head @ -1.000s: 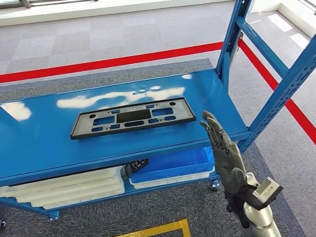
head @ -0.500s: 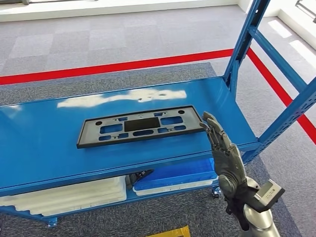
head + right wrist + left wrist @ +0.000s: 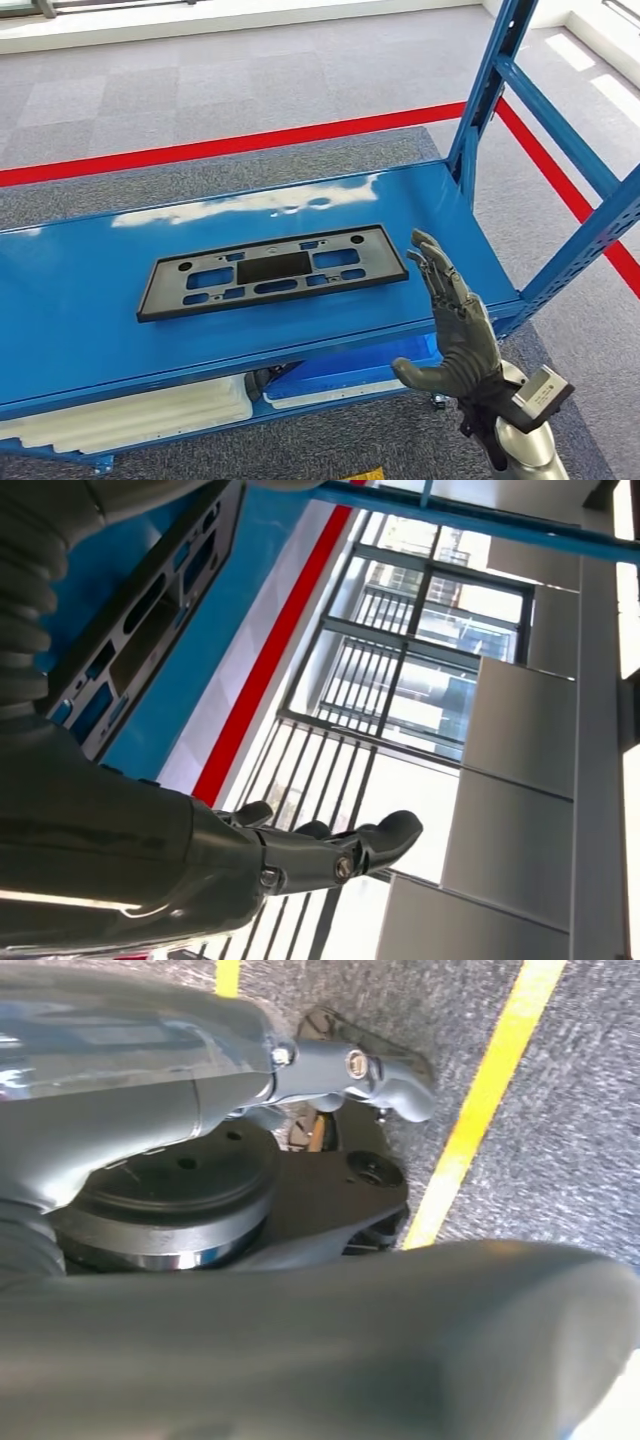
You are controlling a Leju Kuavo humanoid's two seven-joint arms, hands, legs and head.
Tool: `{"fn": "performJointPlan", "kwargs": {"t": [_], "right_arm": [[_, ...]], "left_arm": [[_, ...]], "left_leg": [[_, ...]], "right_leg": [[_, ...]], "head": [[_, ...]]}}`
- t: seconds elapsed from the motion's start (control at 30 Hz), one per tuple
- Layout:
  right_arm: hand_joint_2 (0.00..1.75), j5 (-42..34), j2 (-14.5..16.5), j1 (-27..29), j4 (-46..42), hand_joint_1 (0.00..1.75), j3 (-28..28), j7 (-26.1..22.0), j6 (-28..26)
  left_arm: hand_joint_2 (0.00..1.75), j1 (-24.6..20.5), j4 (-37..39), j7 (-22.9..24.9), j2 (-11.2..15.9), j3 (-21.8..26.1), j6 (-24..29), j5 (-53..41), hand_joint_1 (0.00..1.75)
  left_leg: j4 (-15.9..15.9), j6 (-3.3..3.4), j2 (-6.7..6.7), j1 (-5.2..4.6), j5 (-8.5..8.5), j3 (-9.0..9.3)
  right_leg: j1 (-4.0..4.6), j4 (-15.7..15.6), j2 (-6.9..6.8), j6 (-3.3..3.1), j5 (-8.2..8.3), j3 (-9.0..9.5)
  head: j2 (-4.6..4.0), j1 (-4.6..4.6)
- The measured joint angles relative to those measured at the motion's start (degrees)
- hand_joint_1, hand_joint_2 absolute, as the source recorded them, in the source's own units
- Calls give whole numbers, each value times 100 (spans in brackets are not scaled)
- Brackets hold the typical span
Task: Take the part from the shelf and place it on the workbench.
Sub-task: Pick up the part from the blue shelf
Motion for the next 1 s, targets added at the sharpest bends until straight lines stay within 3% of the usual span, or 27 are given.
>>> {"fn": "performJointPlan", "kwargs": {"t": [0.2, 0.4, 0.5, 0.67, 0.8, 1.0], "right_arm": [[175, 148, -10, -2, -3, 0, 0, 88, -79], [175, 627, -20, -31, -3, 0, 5, 288, -405], [175, 1232, -19, -120, 2, 0, 27, 486, -758], [175, 2745, 29, -468, 189, 0, 159, 996, -1413], [175, 3531, 101, -814, 661, 0, 284, 1391, -1558], [175, 4095, 173, -1279, 1603, 0, 482, 1539, -1568]], "left_arm": [[0, -3, 0, -1, 0, 1, 53, -1, 0], [0, -1, 0, -3, 0, 1, 70, 33, 0], [0, 0, 1, -11, 0, 1, 81, 58, 0], [0, -4, 1, -18, 0, -3, 77, -33, 0], [0, -15, 1, -8, 0, -24, 58, -140, 0], [0, -27, 1, 4, 0, -115, 39, -271, 0]], "left_leg": [[-78, 0, 0, -2, -1, 63], [-92, -31, 0, -1, -8, 70], [-93, -67, 0, -2, -10, 73], [-91, -73, 0, -20, -13, 85], [-89, -73, 0, -35, -13, 89], [-88, -72, -2, -43, -14, 91]], "right_leg": [[8, 0, -5, -51, -45, 30], [13, 2, -9, -60, -50, 40], [9, 3, -9, -59, -50, 47], [-4, 2, -9, -57, -49, 64], [-17, 0, -12, -55, -49, 69], [-31, 0, -16, -53, -49, 71]], "head": [[-1, -1], [-2, -1], [-2, -1], [-2, -1], [0, -1], [-2, -1]]}}
